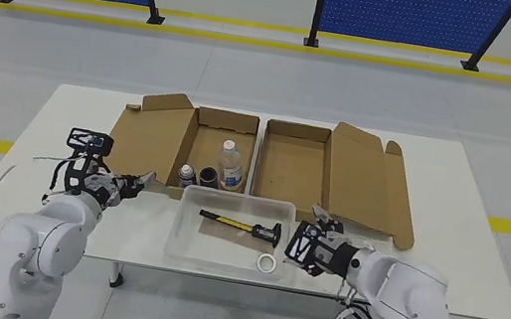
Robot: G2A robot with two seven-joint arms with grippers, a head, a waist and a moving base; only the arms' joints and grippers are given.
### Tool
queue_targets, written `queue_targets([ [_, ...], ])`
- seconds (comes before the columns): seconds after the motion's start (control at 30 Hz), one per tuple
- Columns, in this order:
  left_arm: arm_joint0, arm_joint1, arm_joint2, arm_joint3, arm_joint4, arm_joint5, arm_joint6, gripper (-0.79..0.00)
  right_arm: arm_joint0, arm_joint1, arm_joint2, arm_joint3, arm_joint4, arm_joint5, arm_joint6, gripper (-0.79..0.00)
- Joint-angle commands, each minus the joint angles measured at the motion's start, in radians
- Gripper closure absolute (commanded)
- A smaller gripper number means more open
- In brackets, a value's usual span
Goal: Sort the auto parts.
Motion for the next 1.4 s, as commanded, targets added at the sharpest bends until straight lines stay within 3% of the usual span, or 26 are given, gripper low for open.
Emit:
queue_targets([
  [0.0,0.0,0.0,0.0,0.0,0.0,0.0,0.0,-0.785,0.003,0.001,-0.008,0.011,-0.008,-0.005,-0.004,-0.785],
  [0.57,0.0,0.0,0.0,0.0,0.0,0.0,0.0,-0.785,0.017,0.001,0.003,0.017,0.008,0.027,-0.051,-0.785],
  [0.6,0.0,0.0,0.0,0.0,0.0,0.0,0.0,-0.785,0.033,0.003,0.0,0.013,-0.044,0.034,-0.011,-0.785],
  [0.7,0.0,0.0,0.0,0.0,0.0,0.0,0.0,-0.785,0.077,-0.004,-0.036,0.011,-0.014,0.067,0.021,-0.785],
  [1.1,0.0,0.0,0.0,0.0,0.0,0.0,0.0,-0.785,0.43,-0.067,-0.292,0.249,0.244,0.188,0.355,-0.785],
  [1.23,0.0,0.0,0.0,0.0,0.0,0.0,0.0,-0.785,0.517,-0.085,-0.352,0.324,0.264,0.176,0.359,-0.785],
  [1.37,0.0,0.0,0.0,0.0,0.0,0.0,0.0,-0.785,0.531,-0.086,-0.353,0.374,0.262,0.145,0.313,-0.785],
])
